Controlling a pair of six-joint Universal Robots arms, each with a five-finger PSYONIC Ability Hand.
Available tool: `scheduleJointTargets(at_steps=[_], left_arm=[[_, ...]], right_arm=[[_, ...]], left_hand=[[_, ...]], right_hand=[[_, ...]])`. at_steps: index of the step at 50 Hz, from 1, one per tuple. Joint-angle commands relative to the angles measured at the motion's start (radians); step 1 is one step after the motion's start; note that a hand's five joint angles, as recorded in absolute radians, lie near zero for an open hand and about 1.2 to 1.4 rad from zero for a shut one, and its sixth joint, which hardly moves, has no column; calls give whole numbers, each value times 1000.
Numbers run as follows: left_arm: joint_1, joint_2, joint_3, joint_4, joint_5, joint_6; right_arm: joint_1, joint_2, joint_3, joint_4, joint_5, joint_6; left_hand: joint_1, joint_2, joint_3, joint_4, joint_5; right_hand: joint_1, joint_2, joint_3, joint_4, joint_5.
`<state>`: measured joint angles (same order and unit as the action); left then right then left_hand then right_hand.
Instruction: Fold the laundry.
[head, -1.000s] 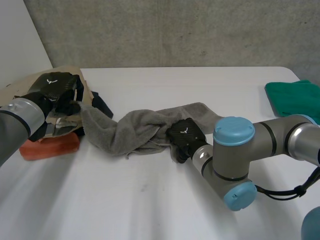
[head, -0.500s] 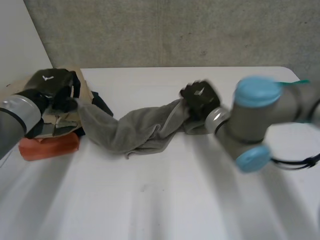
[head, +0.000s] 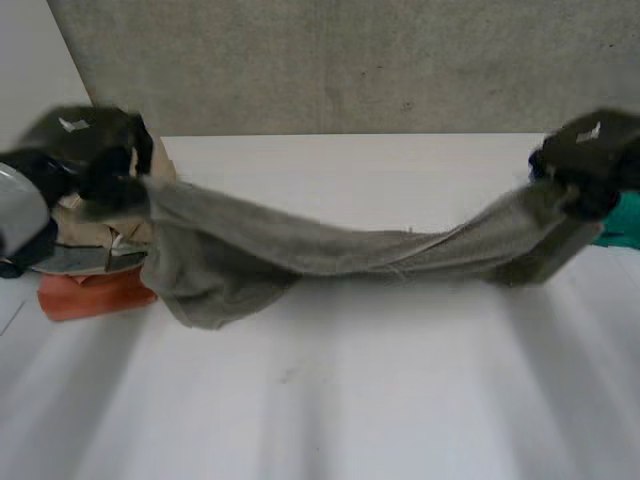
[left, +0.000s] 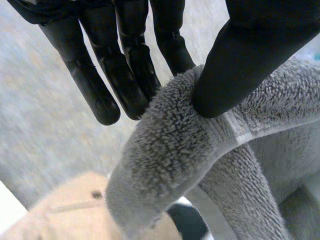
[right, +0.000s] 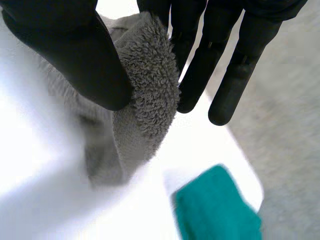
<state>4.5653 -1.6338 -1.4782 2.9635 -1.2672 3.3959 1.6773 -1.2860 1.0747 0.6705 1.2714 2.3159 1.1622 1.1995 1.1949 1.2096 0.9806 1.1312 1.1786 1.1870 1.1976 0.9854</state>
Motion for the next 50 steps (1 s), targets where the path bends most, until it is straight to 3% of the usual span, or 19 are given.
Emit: scheduleJointTargets(at_steps=[1,6,8,14,18,25,41,50], left_arm=[[-72,-368,277,26,-150,186],[-101,-512,563,135,-156,183],[-111,-537,673,244,-152,168],[-120,-541,757,673,-185,93],[-115,-538,751,743,-213,77],[-97,-525,668,641,-216,65],[-141,-540,240,559,-106,114],[-164,-485,64,277,-132,192]], right_arm=[[24,264,-129,-133,155,-37],[42,384,-338,-362,183,69],[44,402,-409,-544,175,137],[29,344,-313,-1164,140,354],[10,304,-216,-1402,134,456],[-11,316,-185,-1323,97,477],[-50,393,48,-1026,-40,372],[-82,383,159,-737,-43,142]], left_hand=[[234,197,201,187,241],[234,197,201,187,241],[234,197,201,187,241],[234,197,201,187,241],[234,197,201,187,241],[234,197,201,187,241],[234,197,201,187,241],[234,197,201,187,241]], right_hand=[[265,218,209,199,236],[265,218,209,199,236],[265,218,209,199,236],[265,218,209,199,236],[265,218,209,199,236],[265,218,209,199,236],[265,218,209,199,236],[265,218,209,199,236]])
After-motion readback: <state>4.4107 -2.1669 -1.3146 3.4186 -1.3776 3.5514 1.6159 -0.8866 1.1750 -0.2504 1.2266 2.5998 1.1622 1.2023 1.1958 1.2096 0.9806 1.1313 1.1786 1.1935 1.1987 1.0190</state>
